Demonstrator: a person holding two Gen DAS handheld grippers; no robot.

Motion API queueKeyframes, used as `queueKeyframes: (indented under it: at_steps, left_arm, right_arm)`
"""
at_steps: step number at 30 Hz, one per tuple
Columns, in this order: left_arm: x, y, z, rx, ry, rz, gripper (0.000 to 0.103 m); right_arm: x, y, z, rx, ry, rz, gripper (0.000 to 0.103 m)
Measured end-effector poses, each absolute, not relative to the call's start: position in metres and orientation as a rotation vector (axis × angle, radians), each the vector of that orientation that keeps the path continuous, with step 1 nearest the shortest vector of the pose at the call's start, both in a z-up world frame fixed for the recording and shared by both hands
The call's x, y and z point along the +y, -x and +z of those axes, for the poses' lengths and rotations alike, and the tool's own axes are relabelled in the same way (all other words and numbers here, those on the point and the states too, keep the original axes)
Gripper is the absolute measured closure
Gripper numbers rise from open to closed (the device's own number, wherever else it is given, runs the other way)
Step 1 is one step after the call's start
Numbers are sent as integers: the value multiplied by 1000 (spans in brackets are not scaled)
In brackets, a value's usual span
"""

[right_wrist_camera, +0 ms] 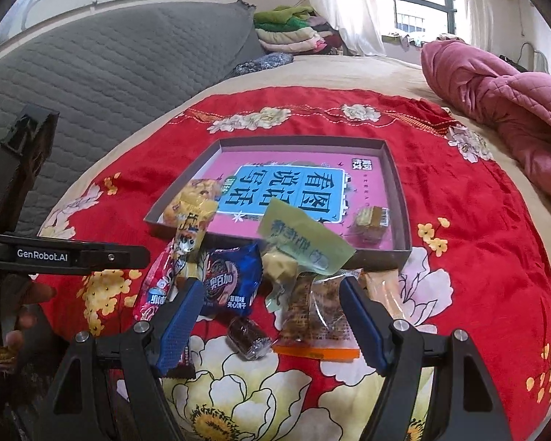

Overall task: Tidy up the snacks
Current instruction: 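Move the right tool to the dark brown wrapped snack while the left tool approaches the red snack bag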

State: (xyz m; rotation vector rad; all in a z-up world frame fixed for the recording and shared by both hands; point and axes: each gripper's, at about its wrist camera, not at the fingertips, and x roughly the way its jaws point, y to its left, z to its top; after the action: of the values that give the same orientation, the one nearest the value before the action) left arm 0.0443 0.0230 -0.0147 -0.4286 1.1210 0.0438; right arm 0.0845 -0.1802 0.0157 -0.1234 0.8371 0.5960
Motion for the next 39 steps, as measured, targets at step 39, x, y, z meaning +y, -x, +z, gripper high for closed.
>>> queueKeyframes:
  at_steps: [39]
  left_arm:
    - [21,-49,-59,1227,490,15,41]
  right_arm:
    - [-136,-71,-33,912,402,715,35]
